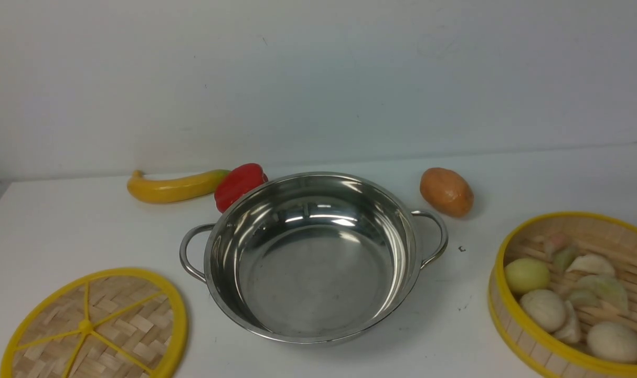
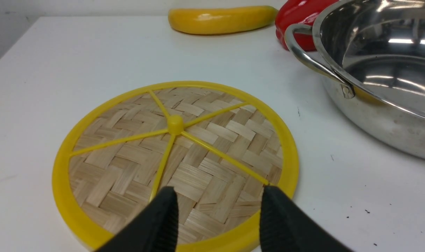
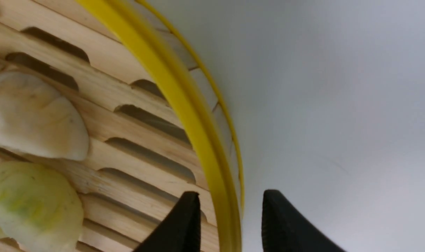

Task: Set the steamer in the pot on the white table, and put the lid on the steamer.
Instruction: 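Reach for and grasp the rim of the bamboo steamer holding the buns with the right gripper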

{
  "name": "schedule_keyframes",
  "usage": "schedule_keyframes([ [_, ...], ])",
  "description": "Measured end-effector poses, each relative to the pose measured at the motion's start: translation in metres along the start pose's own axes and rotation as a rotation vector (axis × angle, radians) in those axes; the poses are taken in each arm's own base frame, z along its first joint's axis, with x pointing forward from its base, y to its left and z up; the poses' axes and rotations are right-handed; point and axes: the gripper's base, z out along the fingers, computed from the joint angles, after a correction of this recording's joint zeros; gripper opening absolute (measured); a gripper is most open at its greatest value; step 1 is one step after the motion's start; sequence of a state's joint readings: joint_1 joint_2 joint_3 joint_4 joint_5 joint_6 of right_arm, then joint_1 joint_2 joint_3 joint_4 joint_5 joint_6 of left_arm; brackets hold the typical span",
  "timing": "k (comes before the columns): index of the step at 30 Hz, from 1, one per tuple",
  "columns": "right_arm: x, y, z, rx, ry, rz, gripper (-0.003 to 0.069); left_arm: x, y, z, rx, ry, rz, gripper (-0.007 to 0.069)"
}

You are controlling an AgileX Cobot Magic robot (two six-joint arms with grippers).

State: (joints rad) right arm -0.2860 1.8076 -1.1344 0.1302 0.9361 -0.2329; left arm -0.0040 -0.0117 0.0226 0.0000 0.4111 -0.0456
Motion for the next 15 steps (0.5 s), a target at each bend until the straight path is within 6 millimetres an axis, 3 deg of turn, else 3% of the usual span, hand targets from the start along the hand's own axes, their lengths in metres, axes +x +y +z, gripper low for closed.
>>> schedule_keyframes([
  [15,-0.0012,0.0008,0.0051,-0.016,0.002,0.014,0.0218,0.0,0.0,0.0,0.0,0.0,0.0,0.0311],
])
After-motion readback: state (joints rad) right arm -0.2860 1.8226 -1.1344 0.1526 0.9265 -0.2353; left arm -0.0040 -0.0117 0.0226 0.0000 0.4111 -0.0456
